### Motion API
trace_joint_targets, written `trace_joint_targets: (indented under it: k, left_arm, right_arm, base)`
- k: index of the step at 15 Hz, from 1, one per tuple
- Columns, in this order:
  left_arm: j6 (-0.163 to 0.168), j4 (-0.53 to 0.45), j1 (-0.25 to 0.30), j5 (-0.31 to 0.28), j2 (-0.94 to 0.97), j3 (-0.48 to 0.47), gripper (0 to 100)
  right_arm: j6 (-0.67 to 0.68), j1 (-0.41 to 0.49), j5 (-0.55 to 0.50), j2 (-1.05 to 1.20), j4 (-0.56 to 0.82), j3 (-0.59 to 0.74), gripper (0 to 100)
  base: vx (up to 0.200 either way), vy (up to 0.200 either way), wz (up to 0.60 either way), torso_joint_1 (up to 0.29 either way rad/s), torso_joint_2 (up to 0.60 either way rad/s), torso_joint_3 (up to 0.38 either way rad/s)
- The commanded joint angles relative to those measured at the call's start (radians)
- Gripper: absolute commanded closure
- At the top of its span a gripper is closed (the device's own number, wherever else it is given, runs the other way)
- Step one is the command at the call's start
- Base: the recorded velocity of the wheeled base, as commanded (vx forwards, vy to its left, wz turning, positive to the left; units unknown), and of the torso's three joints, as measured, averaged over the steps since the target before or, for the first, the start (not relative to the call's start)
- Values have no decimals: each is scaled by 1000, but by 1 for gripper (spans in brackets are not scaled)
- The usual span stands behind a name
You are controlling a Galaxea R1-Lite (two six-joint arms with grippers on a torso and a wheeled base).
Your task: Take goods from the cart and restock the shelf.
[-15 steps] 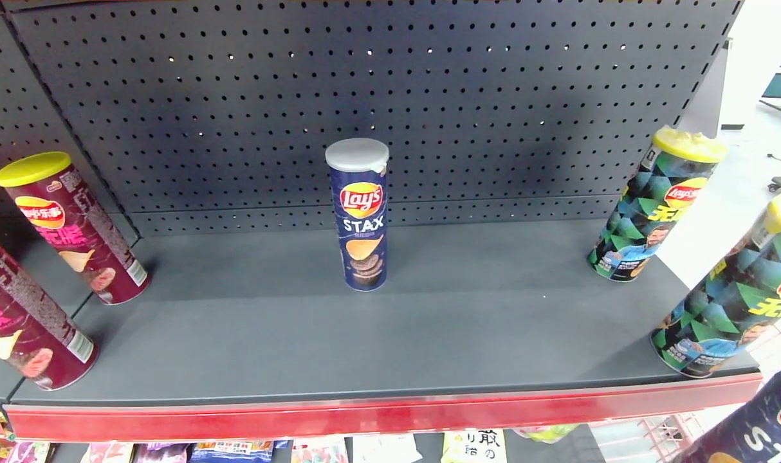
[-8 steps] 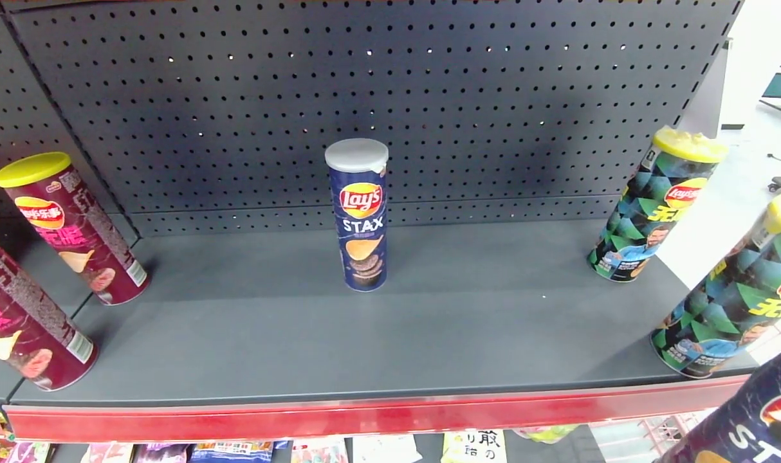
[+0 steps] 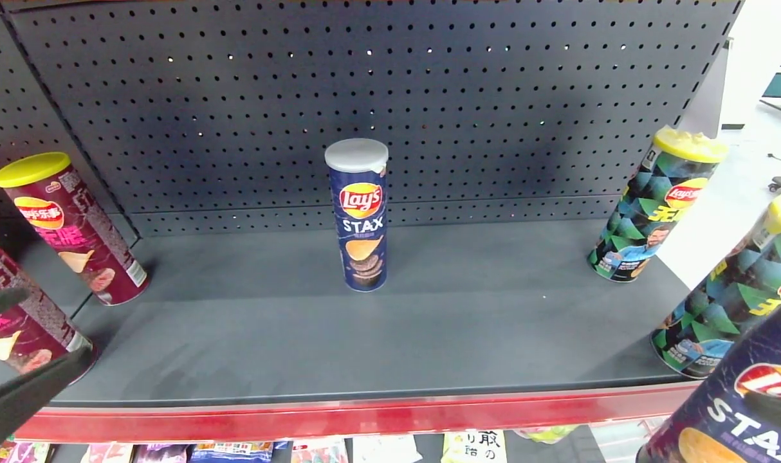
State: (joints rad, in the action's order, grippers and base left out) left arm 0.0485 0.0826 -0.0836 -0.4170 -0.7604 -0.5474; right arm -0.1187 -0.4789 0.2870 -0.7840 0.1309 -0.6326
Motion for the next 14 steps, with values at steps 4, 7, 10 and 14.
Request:
trace_joint_targets:
  k: [4, 7, 10, 14]
  left_arm:
    - [85, 215, -104, -250, -659, -235, 0]
    - [109, 215, -137, -267, -797, -362, 0]
    - [109, 215, -185, -284, -904, -463, 0]
    - [128, 247, -211, -287, -1036, -586, 0]
  right_arm:
    - [1, 5, -5, -40, -16, -7, 100]
    - [1, 5, -8, -66, -62, -9, 100]
    - [1, 8, -8, -75, -66, -21, 100]
    - [5, 20, -6, -77, -66, -22, 100]
  base:
    - [0, 0, 0, 0, 0, 0]
    - [0, 0, 0, 0, 0, 0]
    - [0, 0, 0, 0, 0, 0]
    - [0, 0, 0, 0, 0, 0]
